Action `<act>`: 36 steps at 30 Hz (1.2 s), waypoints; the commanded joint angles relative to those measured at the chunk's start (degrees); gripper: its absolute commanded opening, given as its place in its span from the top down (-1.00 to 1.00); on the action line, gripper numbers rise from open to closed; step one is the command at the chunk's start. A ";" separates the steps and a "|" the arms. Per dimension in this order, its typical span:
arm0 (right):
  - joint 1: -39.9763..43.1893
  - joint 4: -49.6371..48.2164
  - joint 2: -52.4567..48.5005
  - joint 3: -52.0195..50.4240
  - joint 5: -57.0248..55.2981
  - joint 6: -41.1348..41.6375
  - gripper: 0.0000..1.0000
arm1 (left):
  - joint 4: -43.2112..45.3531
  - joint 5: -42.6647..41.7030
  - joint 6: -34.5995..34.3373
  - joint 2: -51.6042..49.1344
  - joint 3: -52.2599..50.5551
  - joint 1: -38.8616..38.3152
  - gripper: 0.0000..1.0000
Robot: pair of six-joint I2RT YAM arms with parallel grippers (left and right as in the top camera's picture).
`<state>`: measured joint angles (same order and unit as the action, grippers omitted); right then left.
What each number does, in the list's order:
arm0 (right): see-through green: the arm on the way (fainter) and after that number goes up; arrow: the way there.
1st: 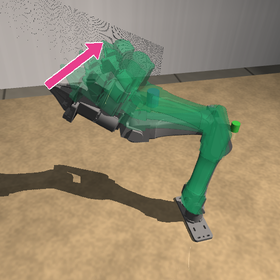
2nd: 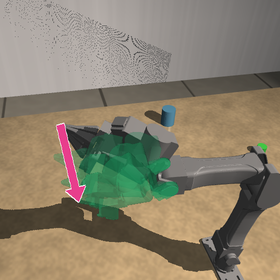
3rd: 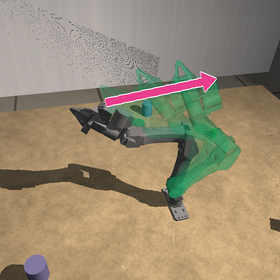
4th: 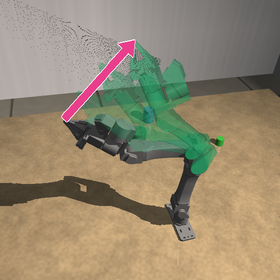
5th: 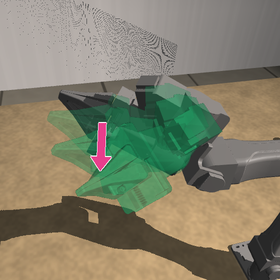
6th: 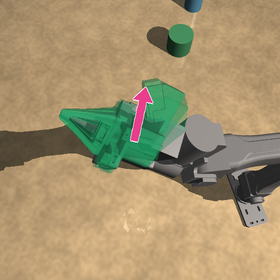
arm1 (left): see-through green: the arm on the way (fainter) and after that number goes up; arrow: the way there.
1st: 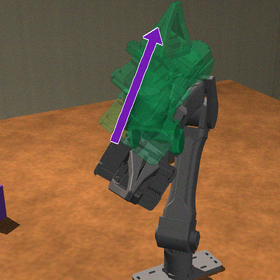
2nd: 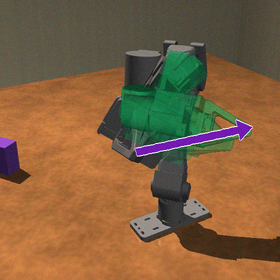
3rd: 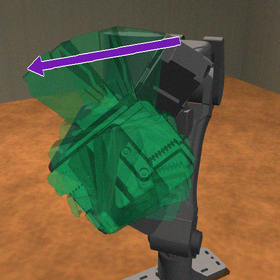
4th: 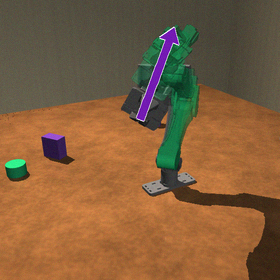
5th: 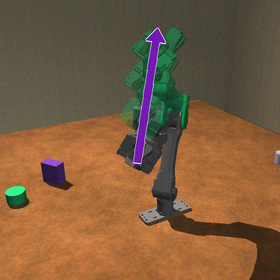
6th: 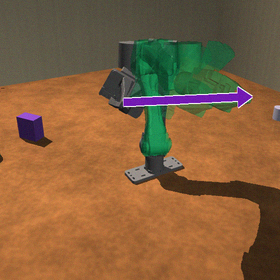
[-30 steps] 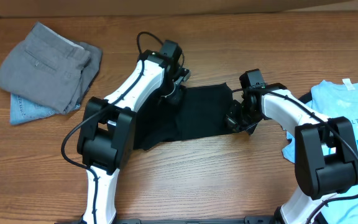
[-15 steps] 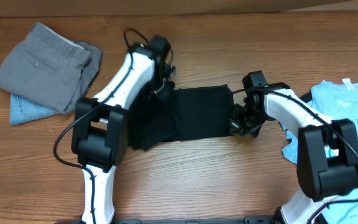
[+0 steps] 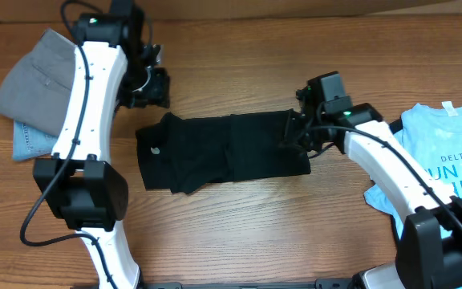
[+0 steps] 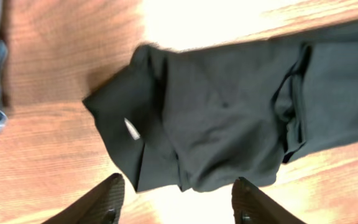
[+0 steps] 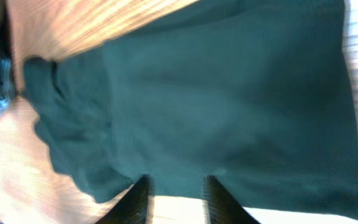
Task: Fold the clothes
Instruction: 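Pull the polo's left side outward with the left gripper to straighten it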
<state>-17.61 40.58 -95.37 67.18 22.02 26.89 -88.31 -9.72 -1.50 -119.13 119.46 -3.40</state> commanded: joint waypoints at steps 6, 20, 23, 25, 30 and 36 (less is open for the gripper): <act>-2.69 -2.47 -10.64 0.66 0.52 7.50 0.43 | 3.54 -8.44 3.78 -0.98 -13.60 5.20 -0.54; -2.36 -3.56 -15.89 0.66 1.22 8.94 0.33 | 17.49 -8.76 6.62 -0.98 -36.87 9.70 -0.41; -2.36 -3.78 -15.89 0.66 1.22 8.94 0.31 | 21.00 -8.90 6.58 -0.98 -39.63 11.19 -0.31; -2.36 -3.85 -15.87 0.66 1.22 8.94 0.31 | 21.84 -9.42 6.58 -0.98 -39.91 12.87 -0.30; -2.36 -3.93 -15.89 0.66 1.25 8.92 0.31 | 24.28 -10.03 7.80 -0.98 -40.35 17.05 -0.41; -2.36 -4.31 -15.89 0.66 1.25 8.90 0.30 | 27.54 -15.69 13.92 -1.22 -41.81 18.38 -0.67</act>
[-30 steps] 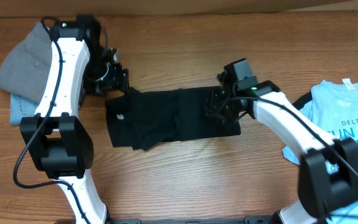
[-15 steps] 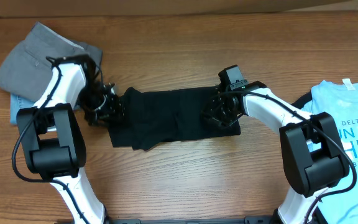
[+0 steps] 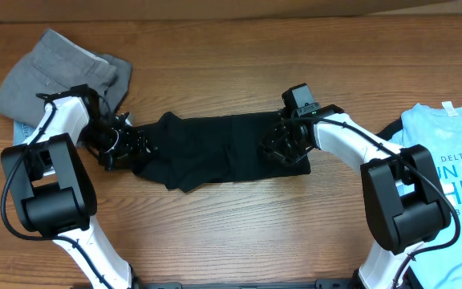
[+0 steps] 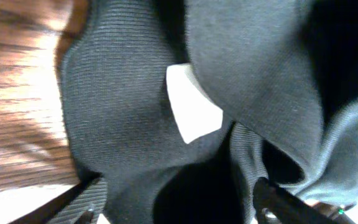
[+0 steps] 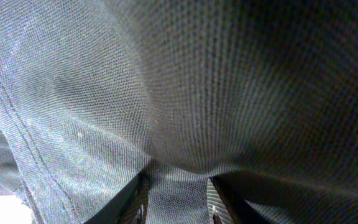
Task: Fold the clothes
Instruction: 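Pull the polo's left side outward with the left gripper to straighten it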
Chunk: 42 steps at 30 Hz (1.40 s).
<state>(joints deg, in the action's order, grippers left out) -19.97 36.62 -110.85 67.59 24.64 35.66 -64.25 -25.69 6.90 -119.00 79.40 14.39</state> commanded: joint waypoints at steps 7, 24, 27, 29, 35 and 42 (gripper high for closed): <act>0.00 -0.11 -0.39 0.24 -1.38 -0.09 0.30 | 3.54 -9.81 12.35 -1.44 -2.36 1.70 -0.83; 0.00 0.09 -0.42 0.24 -0.50 -1.14 0.29 | 1.01 -13.49 21.35 -1.29 -0.81 11.61 -1.00; 0.00 0.07 -0.42 0.24 -0.52 -1.16 0.29 | 4.72 -11.80 19.37 -1.29 -0.83 10.45 -1.00; 0.00 0.11 -0.42 0.24 -0.52 -1.16 0.29 | 6.05 -10.62 18.78 -1.31 -0.87 9.09 -1.00; 0.00 0.52 -0.42 0.24 -0.50 -1.16 0.29 | 8.48 -7.17 18.29 -1.66 -2.25 3.45 -1.00; 0.00 0.74 -0.39 0.24 -0.50 -1.16 0.29 | 12.37 -5.27 16.33 -1.75 -7.61 -2.32 -1.00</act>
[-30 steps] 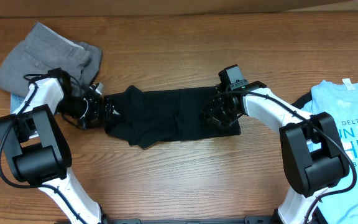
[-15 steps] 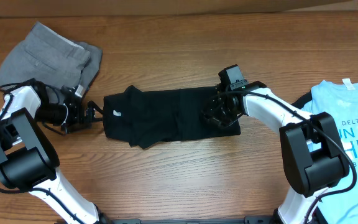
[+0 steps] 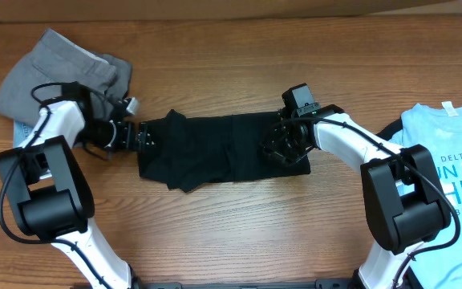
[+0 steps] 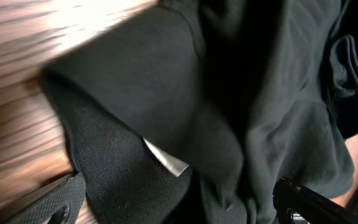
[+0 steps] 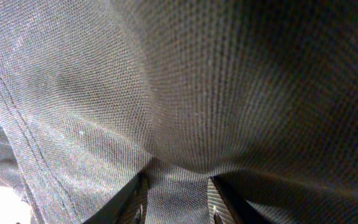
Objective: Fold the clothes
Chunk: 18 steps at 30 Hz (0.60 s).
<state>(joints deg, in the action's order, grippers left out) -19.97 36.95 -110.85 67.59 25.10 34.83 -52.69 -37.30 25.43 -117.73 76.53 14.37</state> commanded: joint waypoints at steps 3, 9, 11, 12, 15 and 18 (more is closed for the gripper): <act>0.00 0.44 -0.42 0.24 -0.96 -0.33 0.29 | 2.49 6.34 -4.11 -3.02 -7.21 -3.52 -1.00; 0.00 0.39 -0.42 0.24 -0.98 -0.33 0.29 | 1.64 5.64 -4.57 -3.02 -8.13 -3.54 -0.61; 0.00 0.42 -0.39 0.26 -0.98 -0.33 0.29 | 1.64 4.85 -4.70 -3.02 -8.13 -3.52 -0.59; 0.00 0.42 -0.42 0.24 -0.96 -0.33 0.29 | 1.70 4.24 -4.68 -3.02 -8.13 -3.52 -0.60; 0.00 0.39 -0.42 0.24 -0.98 -0.33 0.29 | 1.77 3.17 -4.68 -3.02 -8.13 -3.93 -0.64; 0.00 0.39 -0.42 0.24 -0.98 -0.33 0.29 | 1.77 3.17 -4.68 -3.02 -8.13 -4.70 -0.68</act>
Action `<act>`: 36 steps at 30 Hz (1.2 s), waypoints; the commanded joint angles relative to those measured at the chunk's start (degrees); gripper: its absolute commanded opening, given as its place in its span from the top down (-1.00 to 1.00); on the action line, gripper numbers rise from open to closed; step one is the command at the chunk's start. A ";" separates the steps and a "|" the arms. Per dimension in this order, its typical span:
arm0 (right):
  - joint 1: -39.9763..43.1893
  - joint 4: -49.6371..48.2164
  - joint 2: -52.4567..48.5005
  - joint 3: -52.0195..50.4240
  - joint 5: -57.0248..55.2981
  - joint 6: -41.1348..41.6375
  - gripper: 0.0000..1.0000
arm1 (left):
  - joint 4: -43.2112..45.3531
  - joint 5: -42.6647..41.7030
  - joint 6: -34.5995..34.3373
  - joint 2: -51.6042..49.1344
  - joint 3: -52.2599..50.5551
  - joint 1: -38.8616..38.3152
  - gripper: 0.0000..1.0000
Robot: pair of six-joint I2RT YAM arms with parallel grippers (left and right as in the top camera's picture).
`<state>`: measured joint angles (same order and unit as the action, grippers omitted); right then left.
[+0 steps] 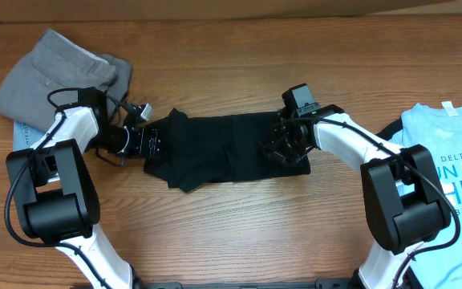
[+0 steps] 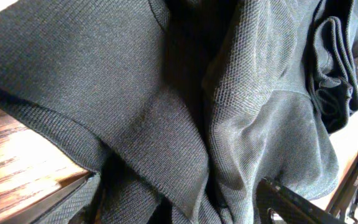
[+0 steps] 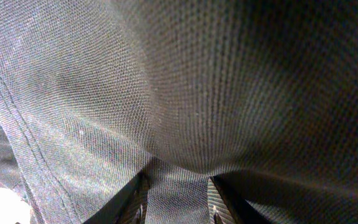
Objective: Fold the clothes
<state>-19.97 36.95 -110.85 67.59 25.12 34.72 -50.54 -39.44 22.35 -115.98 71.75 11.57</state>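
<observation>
A black garment (image 1: 223, 148) lies lengthwise across the middle of the table, partly folded. My left gripper (image 1: 147, 143) is low at its left end. In the left wrist view its fingers (image 2: 73, 200) stand wide apart and open, with bunched black fabric (image 2: 185, 124) filling the space between them. My right gripper (image 1: 283, 146) is down on the garment's right part. The right wrist view shows it shut on a ridge of the fabric (image 3: 178, 186) pinched between the fingers (image 3: 135, 198); cloth fills that whole view.
A grey garment (image 1: 50, 68) lies at the back left, over a blue one (image 1: 26, 138). A light blue printed T-shirt (image 1: 447, 152) lies at the right edge. Bare wood table (image 1: 231, 233) runs in front of the black garment.
My left gripper has moved a little to the right, deeper into the garment's left end, and the white label no longer shows there. The right gripper has not moved.
First both grippers hung above the black garment, the left behind its left end, the right over its right end. Then both were down on the cloth, the right pinching it. The right has stayed put; the left has shifted along the left end and pushed it inward.
</observation>
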 commanded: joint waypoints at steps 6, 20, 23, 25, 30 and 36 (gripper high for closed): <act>0.00 0.39 -0.42 0.24 -1.01 -0.22 0.29 | 0.04 5.33 -1.84 -4.76 -3.34 -3.52 -0.35; 0.28 1.88 -0.13 0.37 -0.98 -0.42 0.38 | -0.28 6.60 -9.66 -4.50 -1.92 -2.60 0.66; 0.96 3.32 1.62 0.39 -1.03 -0.72 0.38 | -3.61 6.88 -11.21 -3.32 1.22 -0.68 0.72; 1.49 3.69 3.50 0.42 -1.05 -1.99 0.38 | -6.45 8.90 -12.35 -1.99 4.48 0.59 0.77; 3.34 4.85 9.64 0.42 -3.02 -3.45 0.38 | -13.33 15.87 -14.88 2.43 15.47 1.42 0.73; 6.97 6.78 15.50 0.42 -5.57 -3.48 0.32 | -19.43 16.11 -16.94 6.05 26.95 -1.49 0.67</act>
<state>-14.52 43.42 -98.26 67.72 21.61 32.01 -68.64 -24.91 7.97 -113.62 94.45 12.29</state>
